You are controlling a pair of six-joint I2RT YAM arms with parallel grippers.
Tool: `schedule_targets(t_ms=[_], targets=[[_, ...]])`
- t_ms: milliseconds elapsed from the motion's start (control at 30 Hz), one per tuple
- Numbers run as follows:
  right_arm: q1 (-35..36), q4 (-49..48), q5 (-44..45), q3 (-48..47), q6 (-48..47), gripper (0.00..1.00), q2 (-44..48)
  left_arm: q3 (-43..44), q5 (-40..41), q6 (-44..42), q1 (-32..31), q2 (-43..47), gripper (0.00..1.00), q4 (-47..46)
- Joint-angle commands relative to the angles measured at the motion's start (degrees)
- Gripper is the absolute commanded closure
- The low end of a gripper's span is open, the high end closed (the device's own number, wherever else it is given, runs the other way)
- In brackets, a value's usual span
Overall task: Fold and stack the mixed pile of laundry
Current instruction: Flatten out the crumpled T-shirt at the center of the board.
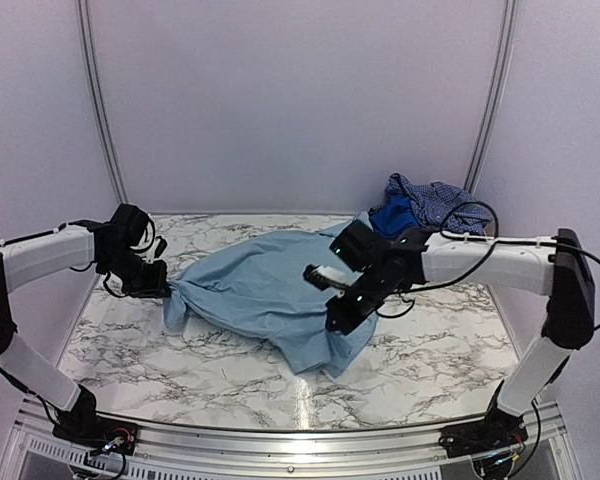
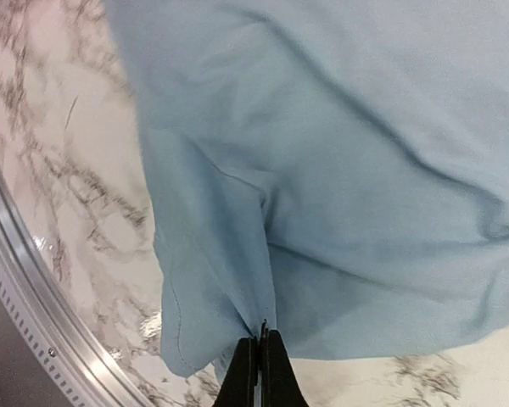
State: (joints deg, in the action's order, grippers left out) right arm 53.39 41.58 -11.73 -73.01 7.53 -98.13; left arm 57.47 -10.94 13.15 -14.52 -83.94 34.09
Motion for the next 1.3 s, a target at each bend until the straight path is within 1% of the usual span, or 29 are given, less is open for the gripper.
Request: schedule_targets(t_ms=[0, 67, 133, 167, 200, 267, 333, 367, 400, 467, 500, 533, 567, 633, 733, 900, 1100, 1133, 1200, 1267], targets=[[-9.91, 1.13, 0.25, 2.44, 1.05, 1.00, 4.25, 1.66, 3.73, 0.33, -0.24, -2.02, 0.79, 3.51], [-11.45, 1.09, 0.94, 1.75, 0.94, 1.00, 4.10, 2.56, 4.10, 2.00, -0.20, -3.15, 0.59, 3.76], [-11.76, 1.62, 0.15, 1.28, 0.43, 1.00, 3.75, 2.10, 1.67, 4.23, 0.00, -2.97, 0.43, 3.61], [-11.75, 1.73, -0.07, 1.72, 0.64, 1.00, 3.80, 1.43, 0.45, 5.39, 0.02, -2.43, 0.40, 3.43], [-11.81, 1.54, -0.27, 2.73, 1.08, 1.00, 4.19, 0.37, -0.93, 6.61, 0.03, -1.60, 0.38, 2.97], [-11.80, 0.86, -0.15, 5.41, 2.04, 1.00, 5.08, -2.86, -2.96, 8.91, 0.02, 0.98, 0.38, 1.71], [-11.81, 0.01, -1.00, 7.88, 2.90, 1.00, 6.19, -6.66, -3.31, 10.38, 0.01, 3.92, 0.38, 1.39], [-11.78, -0.54, -1.84, 8.93, 3.31, 0.93, 6.92, -8.47, -2.80, 11.09, 0.01, 5.34, 0.38, 1.45], [-11.79, -1.44, -2.89, 9.99, 3.72, 0.76, 7.93, -10.26, -2.21, 11.99, 0.01, 6.91, 0.37, 1.43], [-11.81, -3.25, -3.51, 12.45, 6.02, 0.45, 10.51, -13.62, -0.97, 15.55, 0.02, 9.46, 0.37, 1.42], [-11.81, -3.94, -3.53, 13.57, 7.28, 0.35, 11.57, -15.10, -1.21, 17.38, 0.02, 10.21, 0.37, 1.28], [-11.77, -4.60, -4.00, 14.57, 8.68, 0.30, 12.39, -16.46, -2.10, 18.90, 0.02, 10.83, 0.38, 0.62], [-11.79, -5.29, -4.69, 15.54, 9.78, 0.27, 12.93, -17.59, -2.83, 20.50, 0.01, 11.48, 0.38, -0.39], [-11.43, -7.69, -6.96, 17.93, 12.14, 0.24, 13.63, -18.92, -3.44, 23.13, 0.07, 12.61, 0.38, -2.10], [-9.59, -9.68, -6.31, 19.20, 13.33, 0.21, 12.98, -19.41, -4.78, 24.96, 0.03, 13.14, 0.38, -4.12], [-5.99, -9.37, -2.23, 15.86, 11.72, 0.21, 6.85, -19.82, -5.95, 26.17, 0.02, 11.12, 0.36, -4.65], [-4.92, -4.21, 6.68, 8.40, 12.34, 0.19, -2.53, -22.26, -4.84, 30.07, 0.02, 10.67, 0.32, -5.21], [-4.88, -3.69, 7.92, 7.74, 12.63, 0.21, -3.80, -22.71, -4.51, 30.93, -0.02, 10.78, 0.32, -5.99], [-4.98, -3.87, 9.79, 7.70, 13.63, 0.29, -5.08, -23.10, -3.70, 31.10, -0.06, 10.65, 0.30, -7.57], [-5.47, -4.15, 11.41, 8.91, 14.37, 0.43, -5.70, -22.85, -2.56, 30.76, -0.07, 9.31, 0.30, -8.65]])
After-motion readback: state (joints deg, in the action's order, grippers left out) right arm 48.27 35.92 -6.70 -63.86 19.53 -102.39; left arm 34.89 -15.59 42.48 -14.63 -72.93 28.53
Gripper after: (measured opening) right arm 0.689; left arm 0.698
